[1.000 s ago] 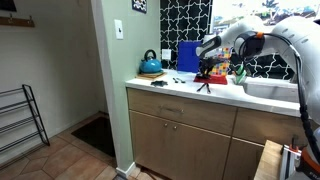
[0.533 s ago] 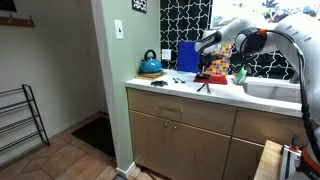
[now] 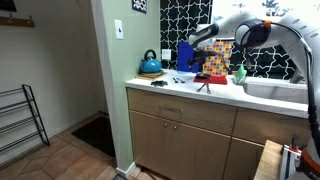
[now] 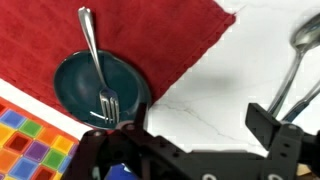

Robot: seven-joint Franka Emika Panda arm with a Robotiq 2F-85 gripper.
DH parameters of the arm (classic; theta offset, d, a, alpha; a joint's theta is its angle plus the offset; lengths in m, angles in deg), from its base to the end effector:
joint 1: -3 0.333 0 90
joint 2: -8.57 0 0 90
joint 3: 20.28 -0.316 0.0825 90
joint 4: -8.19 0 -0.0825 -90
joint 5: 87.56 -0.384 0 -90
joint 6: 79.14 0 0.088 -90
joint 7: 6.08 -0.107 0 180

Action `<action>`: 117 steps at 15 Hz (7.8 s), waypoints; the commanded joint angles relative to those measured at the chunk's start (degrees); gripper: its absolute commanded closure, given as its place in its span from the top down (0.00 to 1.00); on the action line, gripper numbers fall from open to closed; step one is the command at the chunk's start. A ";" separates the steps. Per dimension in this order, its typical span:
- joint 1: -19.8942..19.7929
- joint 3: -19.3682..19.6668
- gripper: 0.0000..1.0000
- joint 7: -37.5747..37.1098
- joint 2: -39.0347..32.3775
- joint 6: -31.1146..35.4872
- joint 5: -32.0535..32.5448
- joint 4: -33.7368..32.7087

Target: Move a folk and a spoon from the countertop onto the black plate on the mat staring with the folk then the spoon

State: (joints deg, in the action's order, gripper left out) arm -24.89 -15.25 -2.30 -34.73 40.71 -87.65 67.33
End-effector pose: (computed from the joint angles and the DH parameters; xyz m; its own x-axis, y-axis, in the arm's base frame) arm 0.6723 -0.4059 0.4298 0.8543 -0.4272 0.2960 -0.4674 -0.8806 0.0783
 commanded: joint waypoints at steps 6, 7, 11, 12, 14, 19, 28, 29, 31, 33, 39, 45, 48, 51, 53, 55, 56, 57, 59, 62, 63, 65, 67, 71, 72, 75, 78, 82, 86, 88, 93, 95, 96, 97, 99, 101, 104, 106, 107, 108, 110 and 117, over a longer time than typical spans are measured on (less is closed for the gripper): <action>4.81 0.05 1.00 -17.37 -0.43 -2.33 -1.04 1.97; 5.36 0.10 1.00 -18.86 -0.63 -2.01 -0.74 2.37; 6.74 -0.03 1.00 -22.91 -2.34 -0.18 -0.54 2.43; 6.92 -0.14 1.00 -23.49 -2.71 0.75 -0.64 2.45; 7.00 -0.48 0.96 -24.03 -3.43 1.92 -0.89 2.20; 7.22 -0.60 0.70 -23.72 -5.39 6.03 -0.45 1.90; 7.48 -0.55 0.00 -22.93 -5.39 9.53 0.21 2.92; 7.68 -0.29 0.00 -23.32 -5.27 9.35 0.44 3.07; 8.19 0.45 0.02 -24.67 -4.84 9.26 0.97 3.38; 8.57 0.99 0.02 -26.11 -3.84 8.60 1.02 4.01; 10.44 6.51 0.02 -38.14 1.47 5.72 2.58 5.46; 9.50 12.28 0.02 -50.18 7.07 -4.54 1.47 4.73; 8.79 14.87 0.02 -56.28 8.85 -8.02 1.01 4.69; 8.79 17.45 0.02 -63.44 9.88 -9.82 1.30 5.34; 8.94 19.11 0.02 -68.75 9.95 -10.14 1.45 5.47; 9.45 20.77 0.02 -74.61 9.57 -9.92 1.95 5.37; 9.82 21.56 0.02 -77.66 9.31 -9.87 2.39 5.34; 10.12 22.23 0.02 -80.79 9.09 -9.79 2.61 5.33; 10.73 23.37 0.02 -86.88 8.71 -10.54 2.57 5.21; 10.61 24.06 0.02 -92.33 7.99 -12.67 2.25 4.49; 10.24 23.77 0.02 -91.60 7.93 -12.65 2.13 4.50; 9.93 23.19 0.07 -90.19 7.86 -11.67 1.76 4.14; 9.93 23.29 0.07 -90.38 7.76 -11.75 1.76 4.14; 10.27 23.58 0.02 -92.04 6.86 -12.81 2.05 3.28; 10.44 23.89 0.02 -94.32 6.08 -12.86 1.88 2.71; 10.79 24.66 0.02 -102.54 3.83 -14.44 1.94 1.10; 10.75 25.28 0.02 -112.25 1.84 -13.76 1.37 0.13; 9.88 25.40 0.02 -120.46 -0.37 -14.80 0.62 -1.88; 9.07 25.15 0.02 -126.03 -2.62 -17.54 0.30 -4.62; 8.35 24.79 0.02 -128.24 -3.82 -17.68 -0.38 -6.07; 6.68 24.30 0.02 -130.32 -7.29 -17.63 -1.14 -10.04; 4.04 20.44 0.02 -131.64 -8.70 -18.78 1.39 -13.04; 3.41 19.54 0.02 -132.01 -9.48 -19.21 1.33 -14.21; 2.83 18.73 0.02 -132.03 -10.28 -19.53 1.25 -15.35; 2.03 17.63 0.02 -132.83 -12.09 -19.87 1.37 -17.77; 1.53 17.01 0.02 -133.87 -13.79 -20.08 1.63 -20.10; 1.03 16.32 0.02 -135.54 -16.31 -20.33 1.92 -23.45; 0.74 16.03 0.02 -136.33 -17.79 -20.74 2.27 -25.49; 0.55 15.86 0.02 -136.73 -18.46 -21.05 2.40 -26.52; 0.37 15.77 0.02 -137.09 -19.20 -21.05 2.59 -27.53; 0.06 15.63 0.02 -137.63 -20.48 -21.47 2.95 -29.41; -1.21 14.84 0.02 -138.56 -23.81 -24.11 3.86 -34.94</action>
State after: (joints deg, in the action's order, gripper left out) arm -24.34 1.05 -139.05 -55.17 19.08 -85.02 38.58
